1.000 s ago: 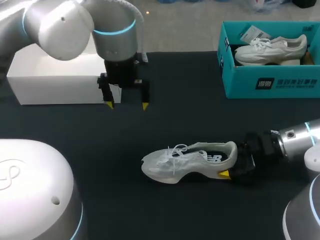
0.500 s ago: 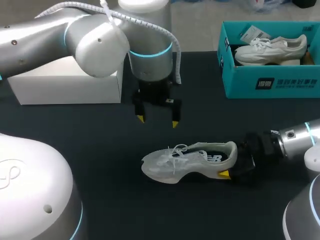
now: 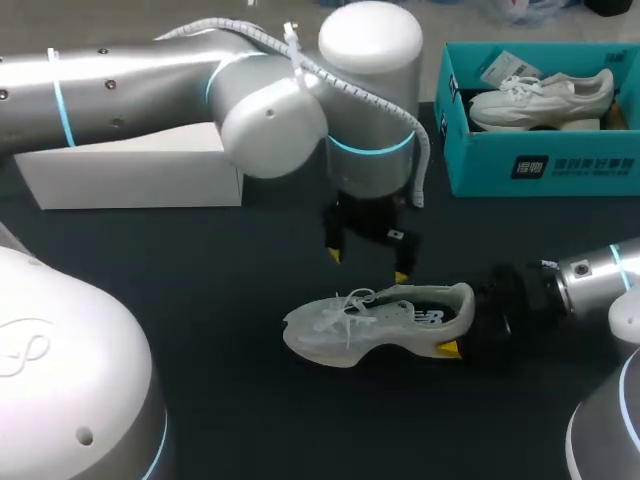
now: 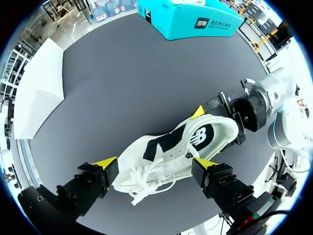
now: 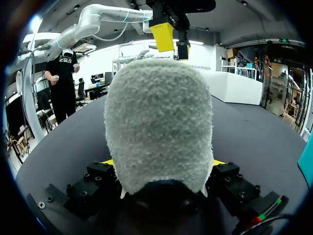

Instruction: Take the shoe out of the shoebox, open the shoe tongue, remove and reinsert the insole, then place the shoe into the shoebox

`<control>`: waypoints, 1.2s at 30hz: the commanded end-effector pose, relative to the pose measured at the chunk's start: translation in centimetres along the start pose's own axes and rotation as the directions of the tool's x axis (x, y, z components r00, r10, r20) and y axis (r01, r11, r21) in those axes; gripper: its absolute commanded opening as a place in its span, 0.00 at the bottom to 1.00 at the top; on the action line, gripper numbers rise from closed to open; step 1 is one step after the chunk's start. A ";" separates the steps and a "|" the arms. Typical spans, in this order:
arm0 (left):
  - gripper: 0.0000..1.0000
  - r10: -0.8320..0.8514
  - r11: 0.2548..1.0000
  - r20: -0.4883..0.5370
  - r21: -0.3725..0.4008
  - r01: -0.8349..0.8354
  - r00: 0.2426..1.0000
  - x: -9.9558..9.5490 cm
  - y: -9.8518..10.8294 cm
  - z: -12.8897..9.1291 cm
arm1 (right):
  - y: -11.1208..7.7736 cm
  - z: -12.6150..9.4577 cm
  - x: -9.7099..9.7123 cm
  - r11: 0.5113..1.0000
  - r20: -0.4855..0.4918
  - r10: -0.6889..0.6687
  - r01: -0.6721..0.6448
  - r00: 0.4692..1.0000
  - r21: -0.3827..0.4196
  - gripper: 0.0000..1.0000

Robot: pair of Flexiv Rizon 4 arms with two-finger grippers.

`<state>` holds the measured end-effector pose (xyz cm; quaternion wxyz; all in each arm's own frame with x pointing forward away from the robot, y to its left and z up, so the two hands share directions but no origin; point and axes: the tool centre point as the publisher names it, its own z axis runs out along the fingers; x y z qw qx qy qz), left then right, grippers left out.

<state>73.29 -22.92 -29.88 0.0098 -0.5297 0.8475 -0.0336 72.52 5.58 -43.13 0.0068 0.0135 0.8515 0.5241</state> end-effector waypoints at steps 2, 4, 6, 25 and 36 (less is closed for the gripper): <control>1.00 0.001 1.000 0.014 0.011 -0.001 1.000 1.5 -0.4 1.2 | -0.4 0.0 0.2 1.000 0.003 0.000 0.000 1.000 0.003 0.00; 1.00 0.009 1.000 0.027 0.023 -0.010 1.000 1.9 -0.6 1.6 | -0.4 0.0 0.2 1.000 0.003 0.000 0.000 1.000 0.003 0.00; 1.00 0.016 0.999 0.045 0.035 -0.017 0.999 2.3 -0.9 1.9 | -0.4 0.0 0.2 1.000 0.003 0.000 0.000 1.000 0.003 0.00; 1.00 0.200 0.975 0.038 0.095 -0.202 0.979 4.9 -2.8 6.4 | -0.4 0.0 0.2 1.000 0.003 0.000 0.000 1.000 0.003 0.00; 1.00 0.202 0.978 0.037 0.054 -0.203 0.979 4.1 -1.9 9.5 | -0.4 0.0 0.2 1.000 0.003 0.000 0.000 1.000 0.003 0.00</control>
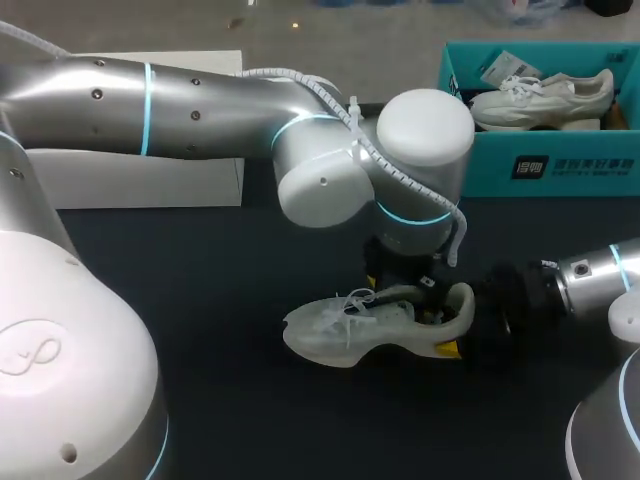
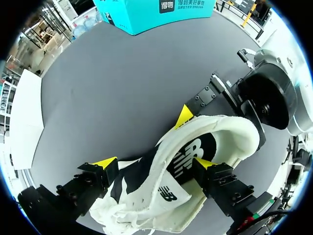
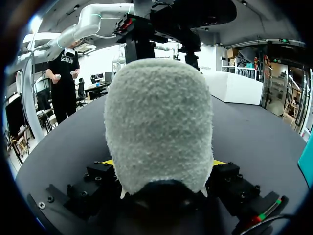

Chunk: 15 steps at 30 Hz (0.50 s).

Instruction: Take the shoe out of the shoebox, open the shoe tongue, remove and reinsert the insole, then place the shoe into the shoebox

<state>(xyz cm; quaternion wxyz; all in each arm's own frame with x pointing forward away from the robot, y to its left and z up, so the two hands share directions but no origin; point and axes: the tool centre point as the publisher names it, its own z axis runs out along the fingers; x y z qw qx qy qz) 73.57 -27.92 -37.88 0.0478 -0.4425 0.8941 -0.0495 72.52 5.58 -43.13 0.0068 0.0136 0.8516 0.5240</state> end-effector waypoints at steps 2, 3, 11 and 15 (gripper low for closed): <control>1.00 -0.005 1.000 -0.005 -0.019 0.005 1.000 0.0 0.3 1.7 | -0.4 0.0 0.2 1.000 0.003 -0.001 0.001 1.000 0.003 0.00; 1.00 -0.009 1.000 -0.003 -0.021 0.009 1.000 0.0 0.5 1.9 | -0.4 0.0 0.2 1.000 0.003 -0.001 0.001 1.000 0.003 0.00; 1.00 -0.156 0.988 0.024 -0.013 0.156 0.987 -1.5 1.7 1.6 | -0.4 0.0 0.2 1.000 0.003 -0.001 0.001 1.000 0.003 0.00; 1.00 -0.214 0.977 0.036 -0.007 0.215 0.976 -2.3 2.3 0.9 | -0.4 0.0 0.2 1.000 0.003 -0.001 0.001 1.000 0.003 0.00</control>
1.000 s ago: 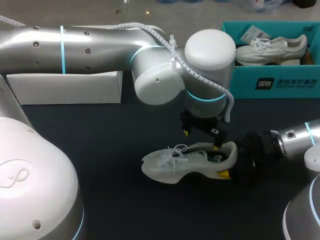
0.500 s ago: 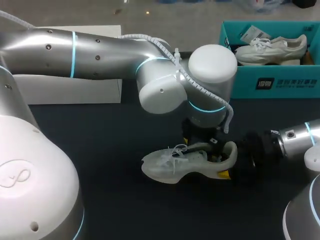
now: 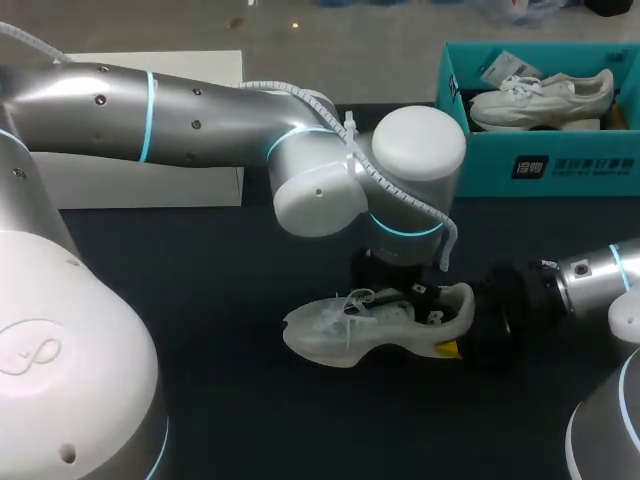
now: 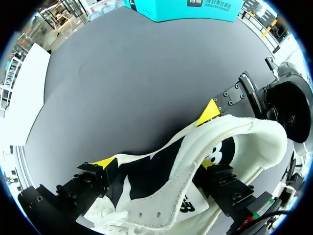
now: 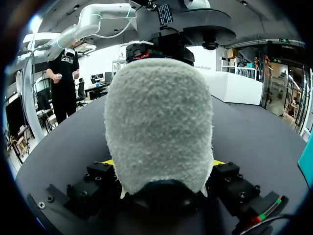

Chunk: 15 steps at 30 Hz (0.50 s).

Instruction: Take the shoe out of the shoebox, open the shoe tongue, remove and reinsert the insole, then place the shoe into the shoebox

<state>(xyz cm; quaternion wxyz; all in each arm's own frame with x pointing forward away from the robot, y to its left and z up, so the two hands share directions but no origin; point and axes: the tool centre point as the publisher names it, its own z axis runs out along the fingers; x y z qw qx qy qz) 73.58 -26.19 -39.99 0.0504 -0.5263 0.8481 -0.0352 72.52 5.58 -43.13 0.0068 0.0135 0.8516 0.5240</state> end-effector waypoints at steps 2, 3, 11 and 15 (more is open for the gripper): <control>1.00 -0.066 0.998 0.022 0.015 0.066 0.998 -1.8 1.0 -1.4 | -0.4 0.0 0.2 1.000 0.003 0.000 0.000 1.000 0.003 0.00; 1.00 -0.087 0.996 0.034 0.016 0.086 0.996 -2.0 1.0 -1.6 | -0.4 0.0 0.2 1.000 0.003 0.000 0.000 1.000 0.003 0.00; 1.00 -0.143 0.990 0.054 0.007 0.143 0.988 -2.9 1.3 -2.9 | -0.4 0.0 0.2 1.000 0.003 0.000 0.000 1.000 0.003 0.00; 1.00 -0.145 0.989 0.048 -0.002 0.145 0.988 -2.7 1.4 -3.4 | -0.4 0.0 0.2 1.000 0.003 0.000 0.000 1.000 0.003 0.00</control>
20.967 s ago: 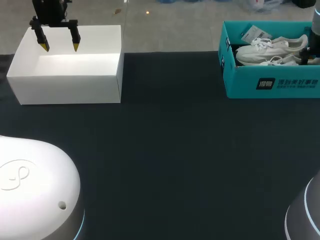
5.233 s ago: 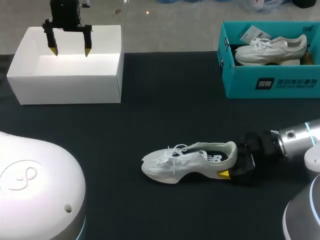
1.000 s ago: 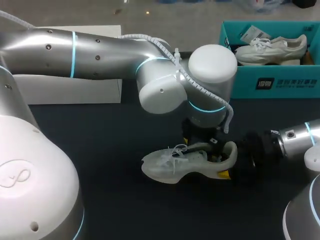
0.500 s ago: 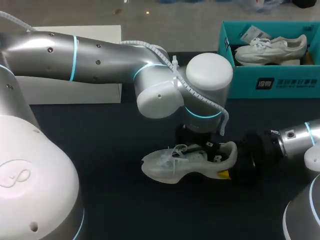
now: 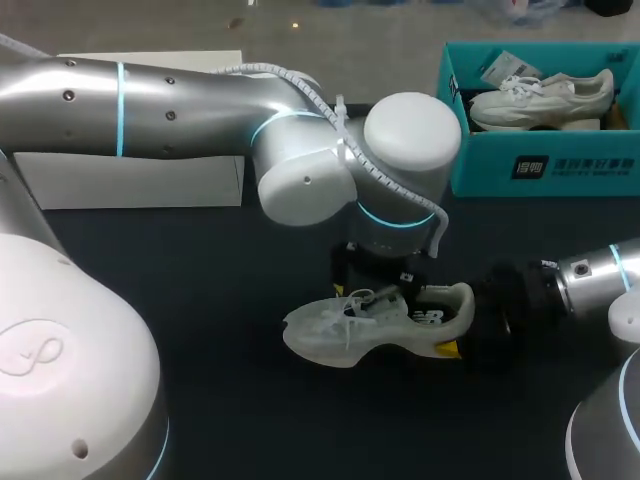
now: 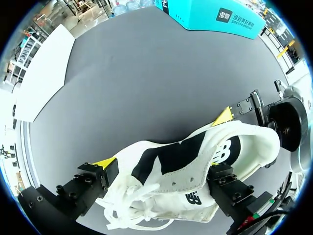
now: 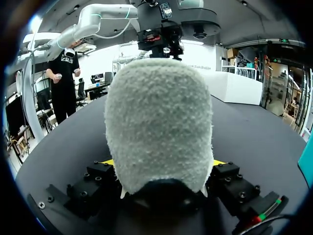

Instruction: Take the shoe out of the shoebox, open the shoe tongue, remove and reinsert the insole, then place the shoe into the shoebox

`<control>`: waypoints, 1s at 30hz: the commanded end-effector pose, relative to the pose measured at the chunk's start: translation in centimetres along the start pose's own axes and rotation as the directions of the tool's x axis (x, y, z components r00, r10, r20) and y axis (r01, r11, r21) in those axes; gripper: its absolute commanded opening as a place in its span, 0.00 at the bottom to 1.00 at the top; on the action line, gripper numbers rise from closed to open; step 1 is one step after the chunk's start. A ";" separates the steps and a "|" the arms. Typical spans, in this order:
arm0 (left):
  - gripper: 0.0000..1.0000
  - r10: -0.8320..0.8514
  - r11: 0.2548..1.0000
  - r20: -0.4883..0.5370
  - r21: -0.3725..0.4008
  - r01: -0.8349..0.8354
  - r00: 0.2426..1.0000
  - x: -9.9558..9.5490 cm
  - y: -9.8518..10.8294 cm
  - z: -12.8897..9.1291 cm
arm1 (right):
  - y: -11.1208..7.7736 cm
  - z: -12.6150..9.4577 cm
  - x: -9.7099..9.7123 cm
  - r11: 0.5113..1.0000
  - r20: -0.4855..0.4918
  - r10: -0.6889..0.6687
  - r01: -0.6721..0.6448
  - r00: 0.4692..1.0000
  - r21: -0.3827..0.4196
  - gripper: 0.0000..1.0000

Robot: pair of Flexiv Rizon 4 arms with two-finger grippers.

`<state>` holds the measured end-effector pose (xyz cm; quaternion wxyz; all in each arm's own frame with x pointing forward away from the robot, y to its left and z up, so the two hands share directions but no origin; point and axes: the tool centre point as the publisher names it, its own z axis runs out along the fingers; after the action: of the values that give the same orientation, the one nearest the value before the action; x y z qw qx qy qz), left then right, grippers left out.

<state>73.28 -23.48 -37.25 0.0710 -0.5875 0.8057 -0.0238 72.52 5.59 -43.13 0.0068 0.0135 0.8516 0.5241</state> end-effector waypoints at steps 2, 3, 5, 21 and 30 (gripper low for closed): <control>1.00 -0.014 1.000 -0.007 -0.023 0.014 1.000 -0.2 0.4 -0.8 | -0.4 0.0 0.2 1.000 0.003 0.000 0.000 1.000 0.003 0.00; 1.00 -0.029 0.999 -0.004 -0.033 0.029 1.000 -0.2 0.5 -0.9 | -0.4 0.0 0.2 1.000 0.003 0.000 0.000 1.000 0.003 0.00; 1.00 -0.053 0.997 -0.017 -0.059 0.052 0.998 -0.2 0.6 -1.2 | -0.4 0.0 0.2 1.000 0.003 0.000 0.000 1.000 0.003 0.00; 1.00 -0.230 0.969 -0.071 -0.110 0.222 0.970 -0.8 1.5 -4.0 | -0.4 0.0 0.2 1.000 0.003 0.000 0.000 1.000 0.003 0.00; 0.53 -0.264 0.960 -0.160 -0.134 0.244 0.951 -1.0 2.5 -5.0 | -0.4 0.0 0.2 1.000 0.003 0.000 0.000 1.000 0.003 0.00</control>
<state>70.78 -23.15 -32.69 -0.0219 -0.6856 0.7273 -0.0226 72.52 5.59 -43.13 0.0068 0.0135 0.8516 0.5240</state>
